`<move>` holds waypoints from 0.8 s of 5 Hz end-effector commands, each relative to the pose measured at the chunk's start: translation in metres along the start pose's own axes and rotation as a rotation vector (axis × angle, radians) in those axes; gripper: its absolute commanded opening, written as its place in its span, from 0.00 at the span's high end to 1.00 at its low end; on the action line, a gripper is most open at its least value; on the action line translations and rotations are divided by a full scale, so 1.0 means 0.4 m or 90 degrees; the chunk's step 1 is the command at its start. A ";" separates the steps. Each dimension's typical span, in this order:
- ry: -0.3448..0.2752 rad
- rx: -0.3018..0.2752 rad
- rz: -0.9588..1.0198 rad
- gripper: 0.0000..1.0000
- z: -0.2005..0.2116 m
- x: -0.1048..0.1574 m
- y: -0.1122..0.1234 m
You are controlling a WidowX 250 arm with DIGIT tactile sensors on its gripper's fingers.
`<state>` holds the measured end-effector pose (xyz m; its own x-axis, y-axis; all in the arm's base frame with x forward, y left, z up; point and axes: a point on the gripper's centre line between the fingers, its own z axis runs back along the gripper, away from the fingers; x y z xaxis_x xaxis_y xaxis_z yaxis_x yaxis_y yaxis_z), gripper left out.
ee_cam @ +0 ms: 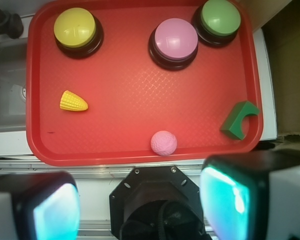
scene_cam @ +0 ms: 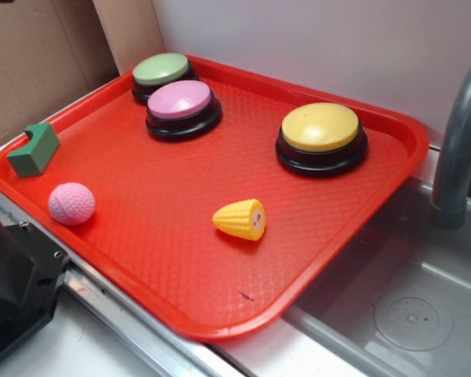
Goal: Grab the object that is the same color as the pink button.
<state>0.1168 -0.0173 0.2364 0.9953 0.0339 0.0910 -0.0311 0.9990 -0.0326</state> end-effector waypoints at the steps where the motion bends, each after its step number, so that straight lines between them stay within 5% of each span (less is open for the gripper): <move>1: 0.000 0.000 0.000 0.00 0.000 0.000 0.000; 3: 0.102 -0.054 0.055 0.00 -0.208 -0.004 0.108; 4: 0.103 -0.013 0.046 0.00 -0.286 -0.027 0.138</move>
<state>0.1135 0.0313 0.1170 0.9903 0.1067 -0.0888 -0.1122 0.9919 -0.0593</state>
